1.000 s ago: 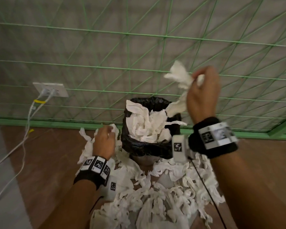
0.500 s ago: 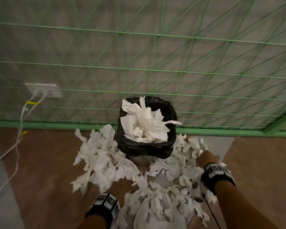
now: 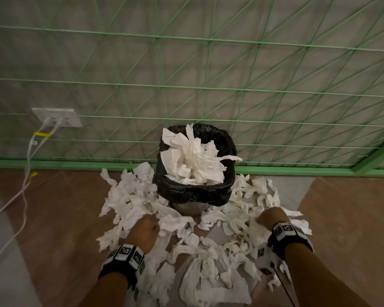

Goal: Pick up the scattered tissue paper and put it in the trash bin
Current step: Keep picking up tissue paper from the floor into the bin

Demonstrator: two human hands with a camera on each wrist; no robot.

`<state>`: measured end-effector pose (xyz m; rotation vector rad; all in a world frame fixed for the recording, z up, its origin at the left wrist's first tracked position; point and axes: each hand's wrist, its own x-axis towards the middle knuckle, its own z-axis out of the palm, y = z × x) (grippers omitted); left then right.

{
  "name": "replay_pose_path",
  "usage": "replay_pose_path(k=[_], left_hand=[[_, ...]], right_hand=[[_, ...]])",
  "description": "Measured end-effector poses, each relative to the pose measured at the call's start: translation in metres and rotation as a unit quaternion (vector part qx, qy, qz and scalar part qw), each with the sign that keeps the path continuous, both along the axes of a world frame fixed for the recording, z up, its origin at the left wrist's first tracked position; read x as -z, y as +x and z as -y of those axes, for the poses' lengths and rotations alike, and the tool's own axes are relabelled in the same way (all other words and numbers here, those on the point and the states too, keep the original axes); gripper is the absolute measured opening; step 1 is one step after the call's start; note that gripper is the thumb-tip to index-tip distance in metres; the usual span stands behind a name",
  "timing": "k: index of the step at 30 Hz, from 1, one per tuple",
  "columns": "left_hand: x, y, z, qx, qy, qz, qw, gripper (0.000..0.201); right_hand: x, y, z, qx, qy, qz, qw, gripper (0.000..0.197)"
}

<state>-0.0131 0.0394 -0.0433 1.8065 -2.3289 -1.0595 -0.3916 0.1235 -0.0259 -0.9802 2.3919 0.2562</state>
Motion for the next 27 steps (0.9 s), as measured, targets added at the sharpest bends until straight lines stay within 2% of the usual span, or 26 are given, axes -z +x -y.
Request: replay_pose_path(k=[2, 6, 9, 13, 15, 17, 19, 23, 25, 26, 27], left_hand=[[-0.009, 0.001, 0.002, -0.036, -0.001, -0.042, 0.998, 0.033], [-0.02, 0.004, 0.007, -0.077, -0.011, -0.124, 0.989, 0.032], [-0.026, 0.004, 0.011, -0.096, -0.014, -0.198, 0.975, 0.039], [-0.023, 0.003, 0.018, -0.166, 0.013, -0.187, 0.968, 0.034], [-0.025, 0.005, 0.018, -0.207, 0.04, -0.208, 0.955, 0.021], [-0.02, 0.008, 0.018, -0.207, 0.044, -0.203, 0.956, 0.008], [-0.012, 0.011, 0.019, -0.216, 0.053, -0.209, 0.952, 0.02], [-0.024, 0.007, 0.014, -0.19, 0.037, -0.215, 0.957, 0.009], [-0.023, 0.005, 0.016, -0.16, 0.009, -0.171, 0.972, 0.018], [-0.025, 0.005, 0.017, -0.146, 0.004, -0.159, 0.976, 0.022], [-0.023, 0.005, 0.019, -0.137, -0.005, -0.166, 0.977, 0.023]], right_hand=[[-0.012, -0.002, 0.003, 0.028, -0.011, 0.02, 0.999, 0.043], [-0.044, -0.003, 0.015, 0.093, -0.168, 0.061, 0.979, 0.027], [-0.069, -0.003, 0.034, 0.096, -0.251, 0.071, 0.961, 0.026], [-0.116, 0.001, 0.057, 0.063, -0.338, 0.042, 0.938, 0.021], [-0.141, 0.004, 0.064, 0.061, -0.396, 0.032, 0.916, 0.012], [-0.165, 0.007, 0.069, 0.056, -0.449, 0.018, 0.892, 0.015], [-0.192, 0.013, 0.076, 0.034, -0.496, -0.006, 0.867, 0.021], [-0.243, 0.045, 0.088, 0.005, -0.609, -0.047, 0.792, 0.047], [-0.255, 0.072, 0.093, -0.027, -0.644, -0.07, 0.762, 0.049], [-0.253, 0.086, 0.095, -0.047, -0.643, -0.068, 0.761, 0.045], [-0.247, 0.1, 0.097, -0.065, -0.629, -0.051, 0.773, 0.041]])
